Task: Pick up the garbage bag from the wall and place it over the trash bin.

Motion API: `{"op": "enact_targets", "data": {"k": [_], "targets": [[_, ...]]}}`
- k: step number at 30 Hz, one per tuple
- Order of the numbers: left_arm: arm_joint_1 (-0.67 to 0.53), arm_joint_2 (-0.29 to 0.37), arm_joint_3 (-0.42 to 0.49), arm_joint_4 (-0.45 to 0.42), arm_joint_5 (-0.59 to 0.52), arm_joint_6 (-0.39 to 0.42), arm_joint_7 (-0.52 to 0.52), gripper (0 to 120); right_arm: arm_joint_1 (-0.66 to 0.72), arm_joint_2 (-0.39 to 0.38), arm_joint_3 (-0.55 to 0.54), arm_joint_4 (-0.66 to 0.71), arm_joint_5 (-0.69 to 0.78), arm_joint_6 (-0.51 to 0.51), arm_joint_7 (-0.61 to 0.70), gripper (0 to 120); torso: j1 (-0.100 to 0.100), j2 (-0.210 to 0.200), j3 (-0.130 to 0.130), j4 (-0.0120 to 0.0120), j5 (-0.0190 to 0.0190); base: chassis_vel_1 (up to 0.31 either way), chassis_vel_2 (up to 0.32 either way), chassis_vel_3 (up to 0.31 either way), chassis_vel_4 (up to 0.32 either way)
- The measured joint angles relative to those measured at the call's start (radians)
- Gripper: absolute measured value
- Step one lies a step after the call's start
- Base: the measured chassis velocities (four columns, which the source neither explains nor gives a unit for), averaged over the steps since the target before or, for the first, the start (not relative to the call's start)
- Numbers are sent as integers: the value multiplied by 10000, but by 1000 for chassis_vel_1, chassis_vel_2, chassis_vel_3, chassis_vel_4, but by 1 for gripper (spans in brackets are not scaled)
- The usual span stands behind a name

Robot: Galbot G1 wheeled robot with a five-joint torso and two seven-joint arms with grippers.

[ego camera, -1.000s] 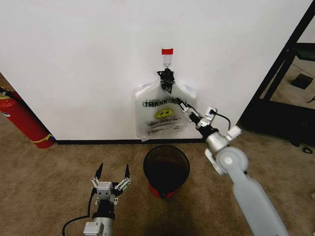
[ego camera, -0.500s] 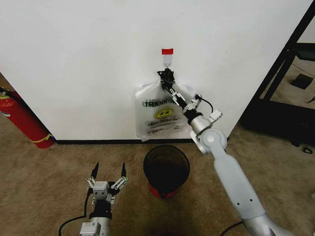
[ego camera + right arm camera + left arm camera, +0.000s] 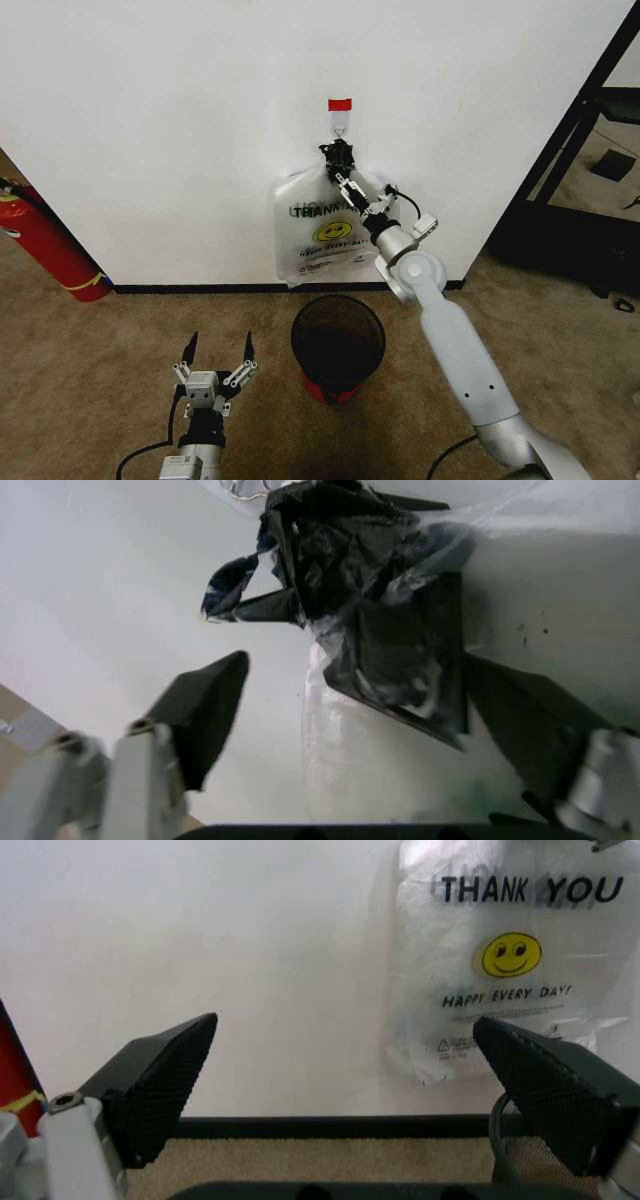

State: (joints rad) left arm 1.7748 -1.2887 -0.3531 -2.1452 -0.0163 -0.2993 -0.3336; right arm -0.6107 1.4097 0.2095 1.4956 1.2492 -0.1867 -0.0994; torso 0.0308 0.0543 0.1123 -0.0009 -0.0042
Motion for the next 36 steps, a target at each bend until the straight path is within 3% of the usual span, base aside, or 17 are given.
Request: {"op": "enact_targets", "data": {"k": [20,36], "targets": [[26,-24,63,-106,-90,-128,0,100,55,-210,66,-89,42,-3,156,2,0,0,-1,-1,0,0,0,0,0],[-30,-19,182,-43,-130,-150,7,100,-817,-457,58,930,-272,1,200,0,0,0,-1,-1,2,0,0,0,0]]}}
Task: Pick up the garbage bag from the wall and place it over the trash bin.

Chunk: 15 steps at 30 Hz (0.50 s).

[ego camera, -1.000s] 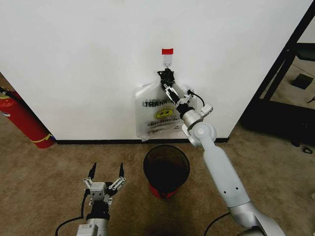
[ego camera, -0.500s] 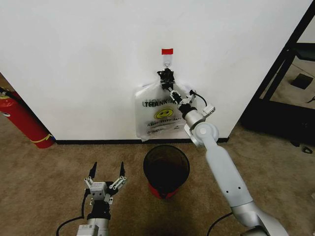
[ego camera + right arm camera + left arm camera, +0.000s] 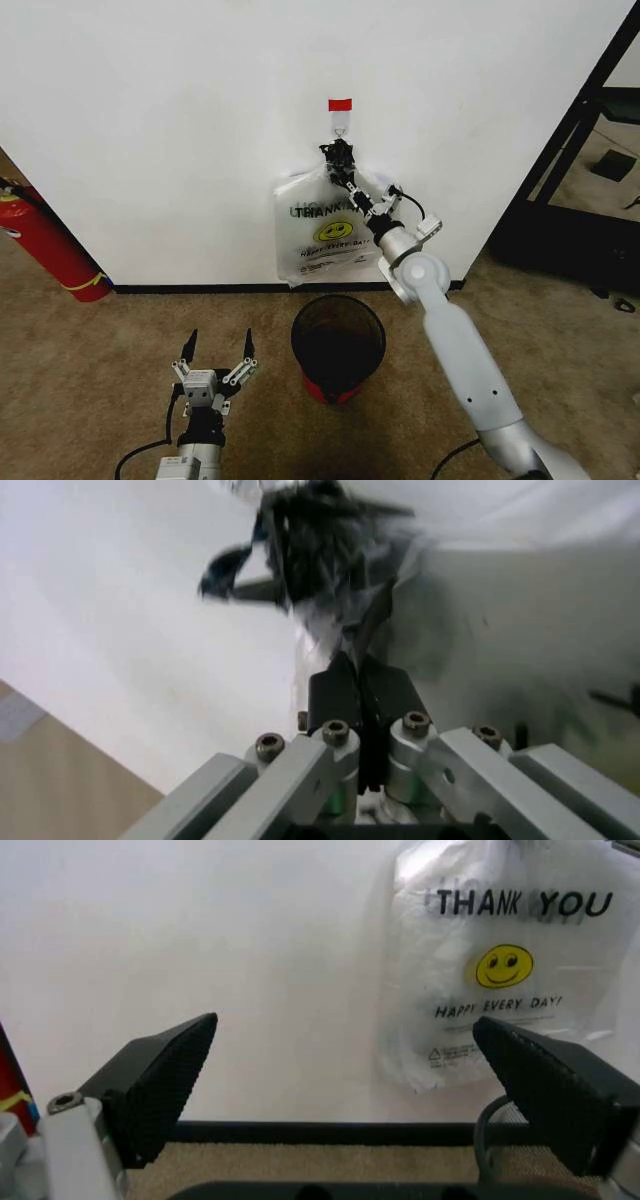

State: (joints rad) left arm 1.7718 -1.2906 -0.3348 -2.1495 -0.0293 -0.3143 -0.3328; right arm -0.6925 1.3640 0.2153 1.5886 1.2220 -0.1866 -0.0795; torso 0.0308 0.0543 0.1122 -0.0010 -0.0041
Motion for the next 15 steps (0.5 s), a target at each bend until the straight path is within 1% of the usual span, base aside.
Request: {"op": "enact_targets", "data": {"k": [6,15], "targets": [[-24,2,115,30,55,-3,2,100,-822,-169,78,758,-97,-28,23,0,0,0,0,0,0,0,0,0,0],[-94,123,217,73,44,-5,3,100,-1936,-327,274,1548,-306,-50,36,0,0,0,0,0,0,0,0,0,0]]}}
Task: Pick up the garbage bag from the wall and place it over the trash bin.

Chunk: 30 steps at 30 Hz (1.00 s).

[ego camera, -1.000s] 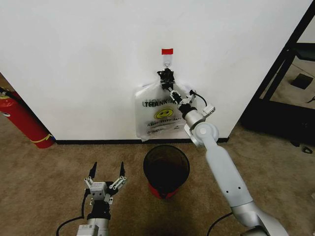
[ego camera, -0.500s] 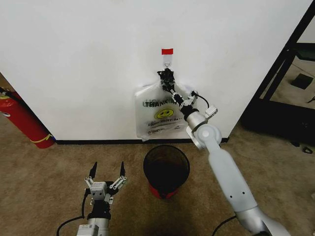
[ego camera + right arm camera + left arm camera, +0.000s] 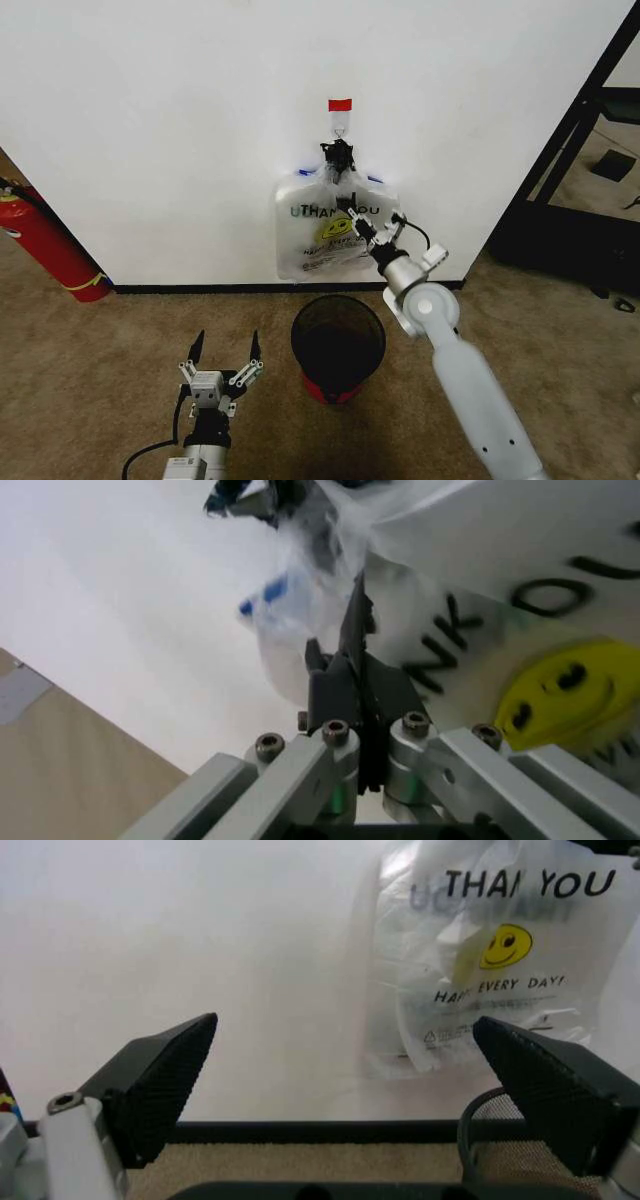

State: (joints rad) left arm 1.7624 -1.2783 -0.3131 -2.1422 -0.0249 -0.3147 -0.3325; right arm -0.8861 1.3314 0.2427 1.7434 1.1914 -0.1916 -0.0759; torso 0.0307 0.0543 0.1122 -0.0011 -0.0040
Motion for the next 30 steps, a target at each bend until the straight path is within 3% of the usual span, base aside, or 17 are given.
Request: {"op": "enact_targets", "data": {"k": [30], "targets": [[-134,70,290,90,-68,-49,-27,100,-3485,87,248,2201,-1981,73,-895,0,0,0,0,0,-1,0,0,0,0]]}}
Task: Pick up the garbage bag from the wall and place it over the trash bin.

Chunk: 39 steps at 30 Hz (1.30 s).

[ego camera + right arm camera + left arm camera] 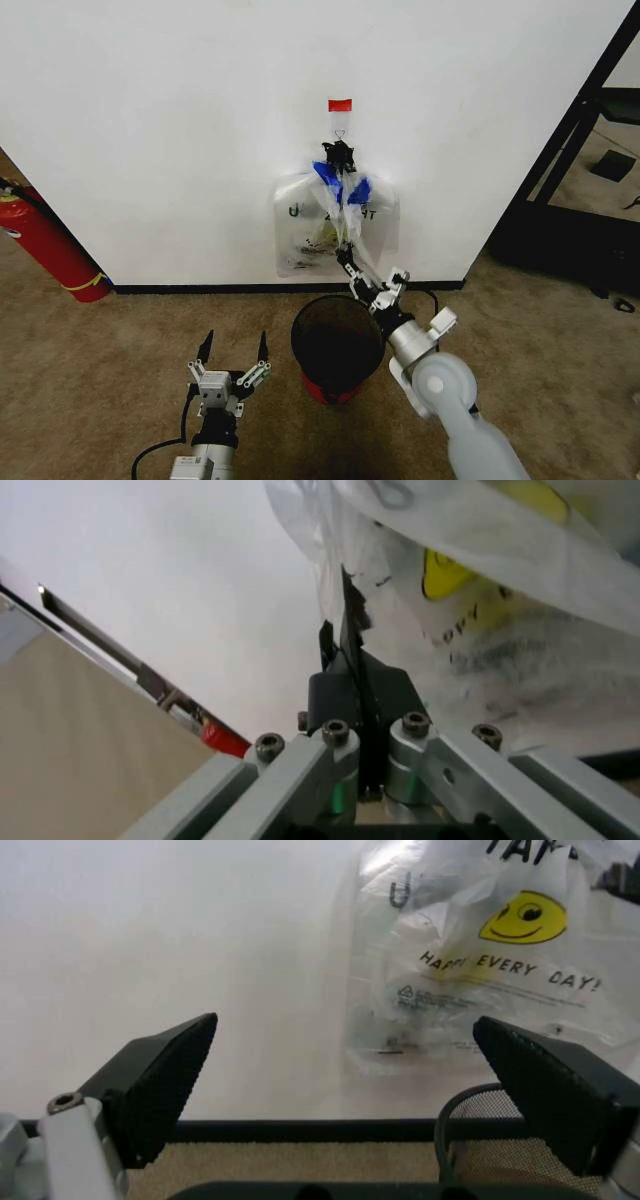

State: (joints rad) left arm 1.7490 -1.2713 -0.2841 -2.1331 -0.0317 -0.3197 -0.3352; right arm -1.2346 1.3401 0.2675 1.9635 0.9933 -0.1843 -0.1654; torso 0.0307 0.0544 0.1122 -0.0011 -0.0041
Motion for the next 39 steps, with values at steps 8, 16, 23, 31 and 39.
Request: {"op": "enact_targets", "data": {"k": [8,16,23,31,39], "targets": [[-30,32,11,2,-19,-27,-9,100,-709,-9,-5,318,-432,162,-172,0,0,0,0,1,0,0,0,0,0],[-56,34,56,5,-44,-29,-13,100,-1363,9,47,515,-886,394,-390,0,0,0,0,0,0,0,0,0,0],[-71,102,80,59,-62,-34,-13,100,-1746,27,13,565,-1365,597,-557,0,0,0,0,1,0,0,0,0,0],[-228,66,216,180,-116,-18,-13,100,-2193,-13,28,629,-1806,853,-688,0,0,0,0,0,0,0,0,0,0],[-377,80,342,302,-180,31,-12,100,-2591,-223,-57,681,-2213,1105,-789,0,0,0,0,0,0,0,0,0,0]]}}
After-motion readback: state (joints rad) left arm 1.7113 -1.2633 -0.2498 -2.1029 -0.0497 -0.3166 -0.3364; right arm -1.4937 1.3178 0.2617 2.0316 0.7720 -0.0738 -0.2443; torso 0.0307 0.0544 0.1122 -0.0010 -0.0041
